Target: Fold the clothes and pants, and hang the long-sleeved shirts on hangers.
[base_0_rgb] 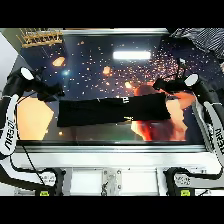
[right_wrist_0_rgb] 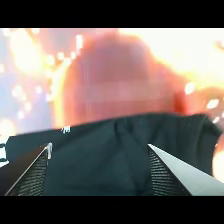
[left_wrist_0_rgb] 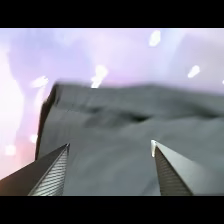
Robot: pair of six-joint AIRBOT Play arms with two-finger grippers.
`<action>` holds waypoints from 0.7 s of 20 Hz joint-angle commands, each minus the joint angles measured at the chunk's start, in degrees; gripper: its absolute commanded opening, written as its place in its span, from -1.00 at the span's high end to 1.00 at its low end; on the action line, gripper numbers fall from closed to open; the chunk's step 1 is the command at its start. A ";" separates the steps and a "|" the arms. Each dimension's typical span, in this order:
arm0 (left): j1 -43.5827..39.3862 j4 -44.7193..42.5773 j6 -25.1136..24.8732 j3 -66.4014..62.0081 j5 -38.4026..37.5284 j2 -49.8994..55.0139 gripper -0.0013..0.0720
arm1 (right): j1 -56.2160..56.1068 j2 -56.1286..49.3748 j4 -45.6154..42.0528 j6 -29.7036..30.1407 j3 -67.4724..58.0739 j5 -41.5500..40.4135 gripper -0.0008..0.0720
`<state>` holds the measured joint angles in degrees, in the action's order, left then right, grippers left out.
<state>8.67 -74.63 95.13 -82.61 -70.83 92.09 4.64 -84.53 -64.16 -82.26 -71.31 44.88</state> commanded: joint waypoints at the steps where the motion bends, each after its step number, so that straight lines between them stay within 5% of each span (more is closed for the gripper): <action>1: -0.13 1.79 -1.03 -3.52 0.24 -1.44 -0.52 | 3.78 0.72 2.32 7.28 -1.77 6.69 -0.82; 4: -1.97 1.70 -1.95 2.25 0.98 -6.36 -0.51 | 11.47 0.26 2.34 12.92 -0.50 17.18 -0.82; 6: -4.79 1.73 -3.21 7.85 1.01 -9.33 0.95 | 16.31 -0.72 2.32 13.62 1.97 19.41 -0.82; 14: -21.84 4.26 -3.15 21.35 8.28 -12.79 0.95 | 20.48 -11.39 12.35 18.73 5.79 22.03 -0.82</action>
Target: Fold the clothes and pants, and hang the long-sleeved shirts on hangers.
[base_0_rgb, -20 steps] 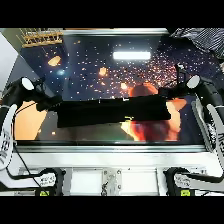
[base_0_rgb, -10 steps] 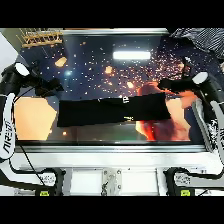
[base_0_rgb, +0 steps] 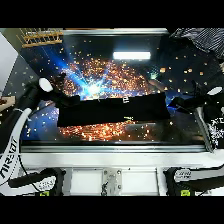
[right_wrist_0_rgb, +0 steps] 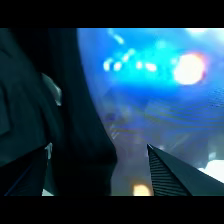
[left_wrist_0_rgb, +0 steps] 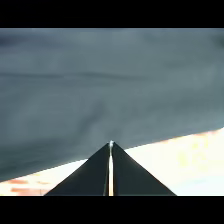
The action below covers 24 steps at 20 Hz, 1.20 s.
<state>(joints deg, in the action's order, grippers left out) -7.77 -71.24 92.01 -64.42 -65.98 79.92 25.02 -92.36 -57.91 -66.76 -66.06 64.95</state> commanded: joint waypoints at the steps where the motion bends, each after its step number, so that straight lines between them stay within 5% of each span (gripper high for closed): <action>1: -6.97 0.85 -0.02 2.99 4.13 -0.44 0.95 | -0.66 -4.48 8.72 4.13 0.55 1.95 -0.82; 7: -12.17 0.92 1.97 2.99 9.68 -0.44 0.95 | -7.67 -7.61 16.39 4.68 0.52 0.61 -0.80; 12: -12.98 0.90 3.91 3.02 10.78 -0.44 0.95 | -10.34 -7.13 17.03 3.56 0.48 -2.54 0.93; 15: -12.98 0.90 3.93 3.02 12.00 -0.44 0.95 | -9.70 -3.34 10.80 -1.01 -0.50 -0.33 0.94; 19: -14.14 4.96 3.98 2.36 16.11 2.10 0.95 | -9.99 3.56 -6.01 -7.48 -9.46 12.22 0.94; 24: -20.81 7.02 3.93 -10.62 15.78 16.06 0.95 | -15.06 8.92 -11.72 -12.83 -22.14 23.12 0.94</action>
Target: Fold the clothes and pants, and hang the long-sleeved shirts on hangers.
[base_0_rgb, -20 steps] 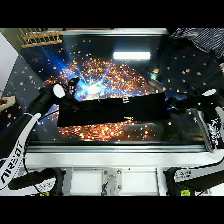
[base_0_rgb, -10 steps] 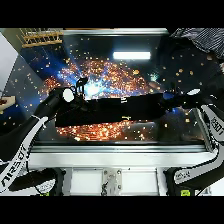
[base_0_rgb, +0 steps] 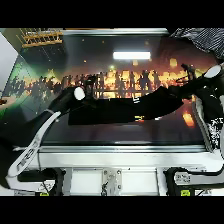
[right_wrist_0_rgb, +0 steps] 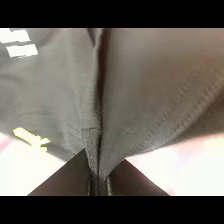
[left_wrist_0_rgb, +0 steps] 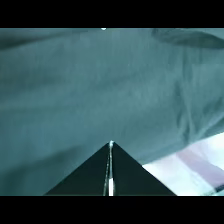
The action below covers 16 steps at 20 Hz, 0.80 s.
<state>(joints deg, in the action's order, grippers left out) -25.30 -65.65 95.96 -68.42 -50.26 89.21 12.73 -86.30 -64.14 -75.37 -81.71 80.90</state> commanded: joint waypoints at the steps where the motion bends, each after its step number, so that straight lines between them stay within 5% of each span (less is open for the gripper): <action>1: -4.79 1.40 -0.02 -10.08 -0.57 9.62 0.95 | -4.72 3.28 -6.34 -5.14 -9.20 9.18 0.94; 10: -12.15 1.36 0.07 -32.94 -9.94 27.47 0.95 | -20.59 3.43 -9.42 -9.14 -23.54 13.05 0.94; 16: -11.67 1.09 0.57 -34.82 -10.40 28.22 0.95 | -23.45 3.23 -9.38 -10.03 -23.56 11.50 0.94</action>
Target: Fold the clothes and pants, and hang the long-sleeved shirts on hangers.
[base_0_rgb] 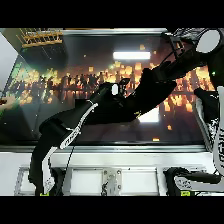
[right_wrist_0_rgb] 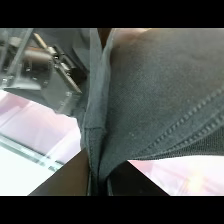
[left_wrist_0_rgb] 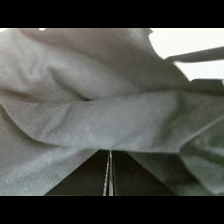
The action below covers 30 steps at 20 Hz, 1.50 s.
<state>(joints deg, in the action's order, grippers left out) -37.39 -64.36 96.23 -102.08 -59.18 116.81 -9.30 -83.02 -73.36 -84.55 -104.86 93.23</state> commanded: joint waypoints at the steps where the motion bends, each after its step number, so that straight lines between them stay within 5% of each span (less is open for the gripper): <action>1: 1.40 -0.61 0.31 -1.14 -2.43 0.11 0.95 | -1.88 -0.04 -0.15 -0.85 -0.42 -1.14 0.94; 13: 29.97 -12.46 -0.46 -1.09 -10.99 -21.24 0.95 | -20.17 -5.22 3.10 -7.28 -0.42 -15.82 0.94; 20: 42.60 -12.46 -0.48 -1.09 -13.99 -30.14 0.95 | -32.96 -20.28 8.39 -7.13 -0.42 -36.96 0.92; 21: 43.43 -12.46 -0.46 -1.09 -13.97 -30.93 0.95 | -34.62 -23.06 9.22 -6.86 -0.42 -42.01 0.70; 23: 44.72 -12.44 -0.46 -1.09 -13.97 -32.15 0.95 | -37.42 -27.61 12.87 -6.69 -0.44 -51.56 -0.85; 26: 44.98 -12.63 -0.46 -0.72 -13.81 -33.51 0.95 | -37.90 -27.63 18.60 -3.28 -0.42 -53.66 -0.99; 30: 43.30 -12.57 -0.42 10.34 -8.04 -39.82 0.95 | -32.98 -19.28 13.18 5.25 3.54 -43.69 -0.99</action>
<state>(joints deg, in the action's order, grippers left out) 6.66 -76.95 95.72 -98.10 -70.89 80.95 -44.75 -106.32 -58.28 -85.45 -103.98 45.45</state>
